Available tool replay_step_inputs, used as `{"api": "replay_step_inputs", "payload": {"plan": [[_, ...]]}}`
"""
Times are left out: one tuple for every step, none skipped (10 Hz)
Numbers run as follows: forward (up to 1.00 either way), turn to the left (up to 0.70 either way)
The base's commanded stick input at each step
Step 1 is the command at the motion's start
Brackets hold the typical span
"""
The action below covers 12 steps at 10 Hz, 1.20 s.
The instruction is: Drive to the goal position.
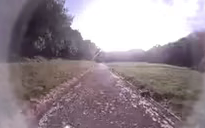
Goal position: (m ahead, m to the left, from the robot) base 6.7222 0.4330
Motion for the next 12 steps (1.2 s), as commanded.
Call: {"api": "replay_step_inputs", "payload": {"plan": [[0.70, -0.01], [0.70, -0.01], [0.70, -0.01], [0.70, -0.01], [0.70, -0.01], [0.70, -0.01], [0.70, -0.01], [0.70, -0.01], [0.70, -0.01], [0.70, -0.01], [0.70, -0.01], [0.70, -0.01]]}}
